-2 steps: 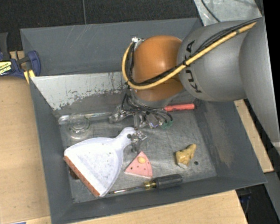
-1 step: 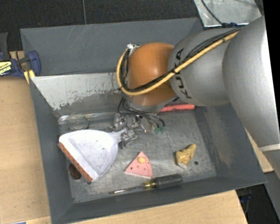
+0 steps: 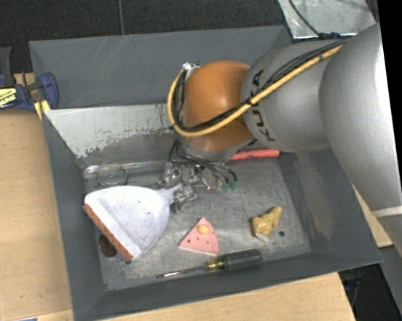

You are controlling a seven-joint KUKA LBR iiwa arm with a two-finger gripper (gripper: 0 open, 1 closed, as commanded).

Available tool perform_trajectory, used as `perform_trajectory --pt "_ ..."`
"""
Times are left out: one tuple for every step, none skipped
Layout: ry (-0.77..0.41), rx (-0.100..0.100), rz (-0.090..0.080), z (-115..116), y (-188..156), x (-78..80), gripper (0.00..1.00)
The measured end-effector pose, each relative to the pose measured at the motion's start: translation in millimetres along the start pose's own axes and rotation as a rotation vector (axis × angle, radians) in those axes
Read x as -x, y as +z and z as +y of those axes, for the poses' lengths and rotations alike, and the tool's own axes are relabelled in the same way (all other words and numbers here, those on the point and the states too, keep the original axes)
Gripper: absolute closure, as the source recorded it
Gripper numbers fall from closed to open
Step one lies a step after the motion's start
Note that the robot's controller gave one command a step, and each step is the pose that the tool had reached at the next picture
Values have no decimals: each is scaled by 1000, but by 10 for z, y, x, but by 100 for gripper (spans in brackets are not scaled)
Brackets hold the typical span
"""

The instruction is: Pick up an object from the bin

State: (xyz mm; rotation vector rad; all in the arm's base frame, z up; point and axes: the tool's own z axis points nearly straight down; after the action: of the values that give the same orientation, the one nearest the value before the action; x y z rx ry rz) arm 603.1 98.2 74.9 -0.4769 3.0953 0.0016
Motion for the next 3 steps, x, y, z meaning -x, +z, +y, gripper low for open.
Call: perform_trajectory --pt "0 0 1 1 -16 -3 100" --pt "1 1 6 2 -88 -14 100" --pt "1 1 12 1 -229 -23 100"
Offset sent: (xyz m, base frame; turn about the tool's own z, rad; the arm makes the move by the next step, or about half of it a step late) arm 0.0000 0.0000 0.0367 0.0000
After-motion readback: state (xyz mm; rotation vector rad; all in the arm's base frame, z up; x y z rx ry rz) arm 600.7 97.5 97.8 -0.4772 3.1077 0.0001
